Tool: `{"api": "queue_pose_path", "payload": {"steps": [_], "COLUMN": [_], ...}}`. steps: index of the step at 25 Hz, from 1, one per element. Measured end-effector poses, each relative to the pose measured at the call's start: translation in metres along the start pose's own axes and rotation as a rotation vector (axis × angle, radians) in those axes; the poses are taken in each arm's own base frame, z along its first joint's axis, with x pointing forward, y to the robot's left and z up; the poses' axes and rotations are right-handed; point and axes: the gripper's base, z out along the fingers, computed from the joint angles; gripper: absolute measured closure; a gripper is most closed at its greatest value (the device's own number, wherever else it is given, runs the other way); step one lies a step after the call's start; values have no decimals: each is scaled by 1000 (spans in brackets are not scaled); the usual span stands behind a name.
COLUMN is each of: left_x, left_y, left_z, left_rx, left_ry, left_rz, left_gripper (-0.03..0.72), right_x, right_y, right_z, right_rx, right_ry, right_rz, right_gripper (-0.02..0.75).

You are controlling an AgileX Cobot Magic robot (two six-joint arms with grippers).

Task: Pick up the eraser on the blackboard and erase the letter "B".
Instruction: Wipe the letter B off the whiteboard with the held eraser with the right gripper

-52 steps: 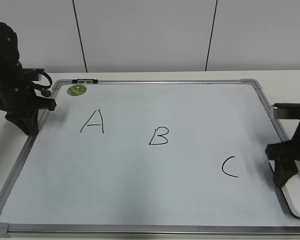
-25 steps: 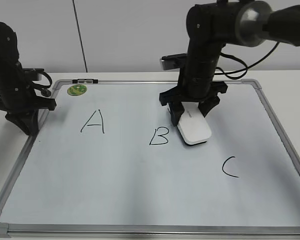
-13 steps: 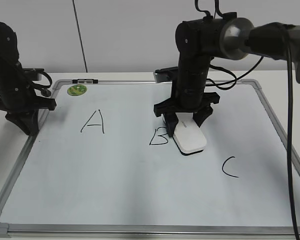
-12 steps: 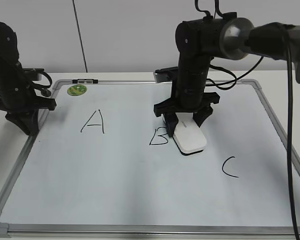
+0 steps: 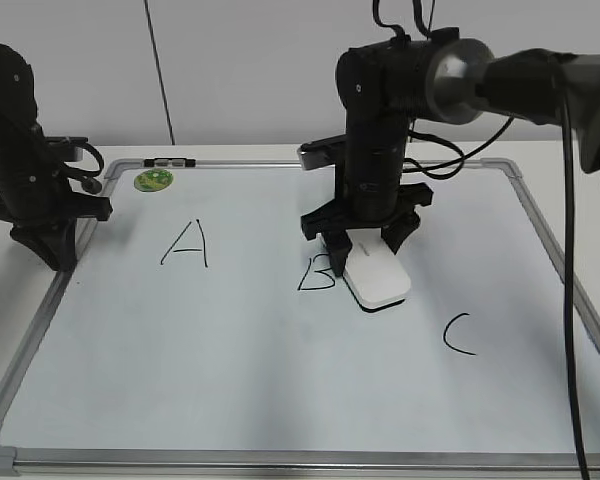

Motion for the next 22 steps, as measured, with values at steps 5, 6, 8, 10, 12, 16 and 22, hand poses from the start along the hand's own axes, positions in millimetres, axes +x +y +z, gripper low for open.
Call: {"api": "queue_pose_path", "payload": {"steps": [5, 6, 8, 10, 12, 16, 22], "left_x": [0, 0, 0, 0, 0, 0, 0], "left_y": [0, 0, 0, 0, 0, 0, -1], "left_z": [0, 0, 0, 0, 0, 0, 0], "left_rx": [2, 2, 2, 2, 2, 5, 18], "left_ry": [0, 0, 0, 0, 0, 0, 2], "left_rz": [-1, -1, -1, -1, -1, -3, -13], "left_gripper": [616, 616, 616, 616, 616, 616, 617], "right_x": [0, 0, 0, 0, 0, 1, 1], "right_y": [5, 6, 6, 7, 8, 10, 14], "right_z": [1, 0, 0, 0, 0, 0, 0], "right_rx": [-13, -18, -24, -32, -41, -51, -95], "right_ry": [3, 2, 2, 3, 3, 4, 7], "right_rz": [-10, -11, -13, -12, -11, -11, 5], "right_gripper": [216, 216, 216, 216, 216, 216, 216]}}
